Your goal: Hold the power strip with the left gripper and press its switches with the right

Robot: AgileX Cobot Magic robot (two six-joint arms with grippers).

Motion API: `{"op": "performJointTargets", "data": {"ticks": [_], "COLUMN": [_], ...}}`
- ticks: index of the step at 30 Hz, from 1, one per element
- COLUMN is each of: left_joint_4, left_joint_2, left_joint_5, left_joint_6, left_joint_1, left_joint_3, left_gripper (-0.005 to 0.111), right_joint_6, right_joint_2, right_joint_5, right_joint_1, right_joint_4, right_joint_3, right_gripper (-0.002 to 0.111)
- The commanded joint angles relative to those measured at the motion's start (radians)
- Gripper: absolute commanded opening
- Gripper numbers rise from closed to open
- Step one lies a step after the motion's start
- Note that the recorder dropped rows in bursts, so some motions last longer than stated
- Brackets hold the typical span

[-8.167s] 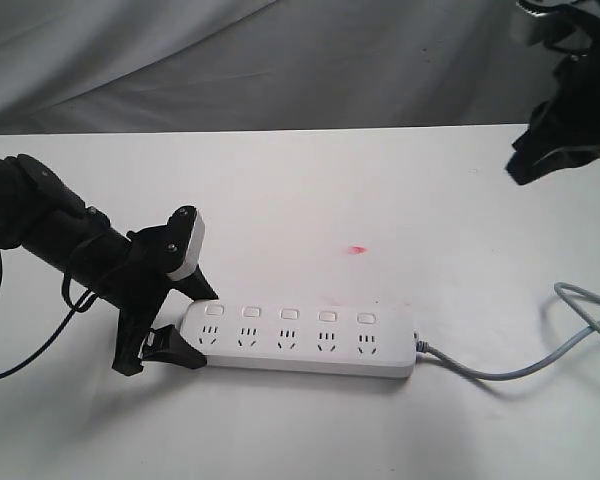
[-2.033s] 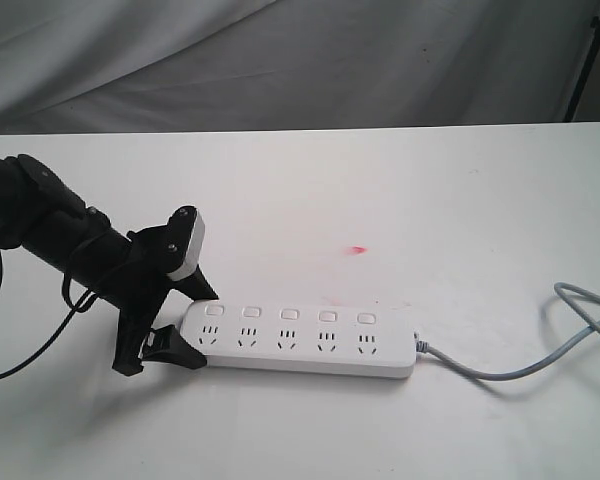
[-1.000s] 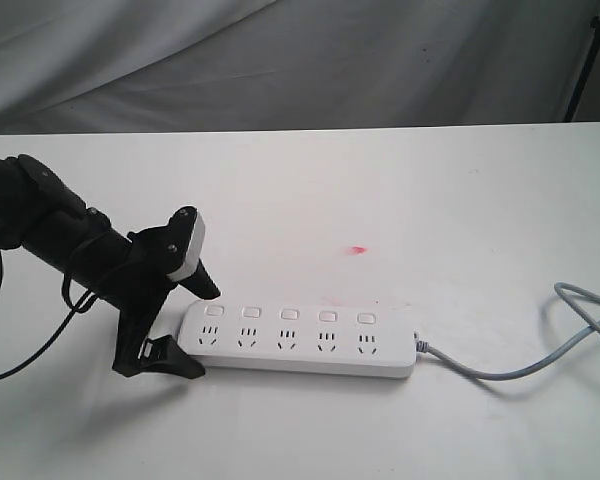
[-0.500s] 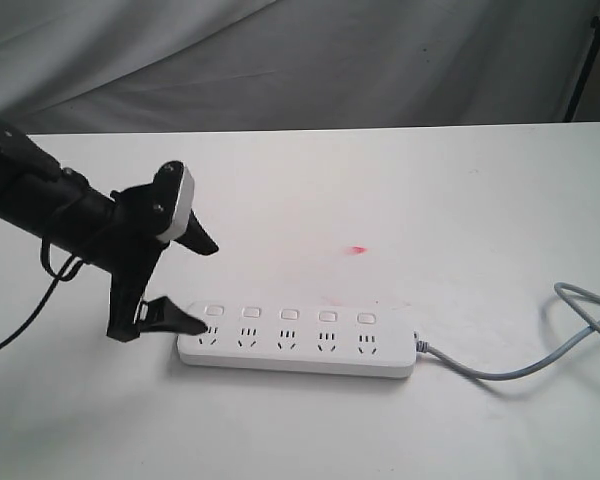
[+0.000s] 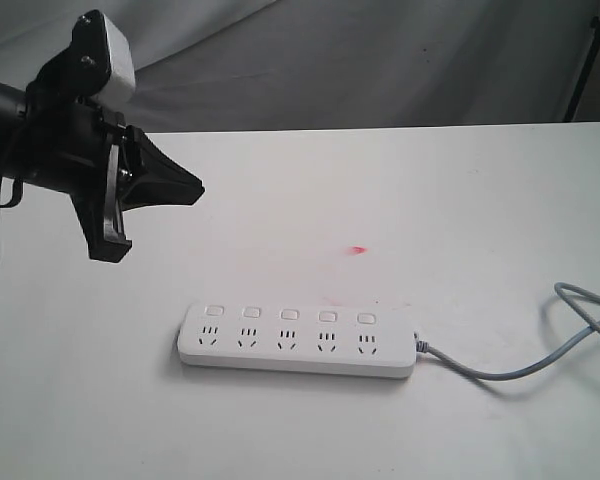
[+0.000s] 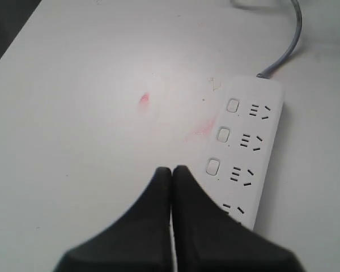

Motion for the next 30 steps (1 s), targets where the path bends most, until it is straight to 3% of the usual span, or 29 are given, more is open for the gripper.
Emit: {"op": "performJointTargets", "data": {"ticks": [1,10,15,18,21,25,30], "left_joint_4": [-0.01,-0.005,0.007,0.007,-0.002,-0.002,-0.002], "left_joint_2": [-0.008,-0.077,-0.189,-0.288,-0.393,-0.547,-0.732], "left_joint_5": [0.007,-0.011,-0.024,-0.099,-0.188,-0.276,-0.3], "left_joint_6": [-0.01,-0.01,-0.01,-0.073,-0.215,-0.396,-0.421], "left_joint_1": [-0.005,-0.005,-0.005,-0.001,0.045,0.176,0.323], "left_joint_3": [-0.005,-0.005,-0.005,-0.004,0.02,0.094,0.187], "left_gripper": [0.001,0.001,0.001,0.001,0.001,0.001,0.001], "right_joint_6": [0.002,0.004,0.004,0.004,0.004,0.002,0.002], "right_joint_2": [-0.006,-0.006,-0.006,-0.006,-0.006,-0.006,-0.006], "right_joint_5": [-0.001,-0.001,-0.001,-0.001,-0.001,-0.001,-0.001], "right_joint_1": [0.002,0.002,0.002,0.002,0.002,0.002,0.002], "right_joint_4": [-0.011,-0.011,-0.011,-0.011,-0.011,-0.011,-0.011], "right_joint_3": [0.003,0.003,0.003,0.003,0.003,0.003,0.003], "right_gripper": [0.017,0.017,0.017,0.017,0.017,0.017,0.017]}}
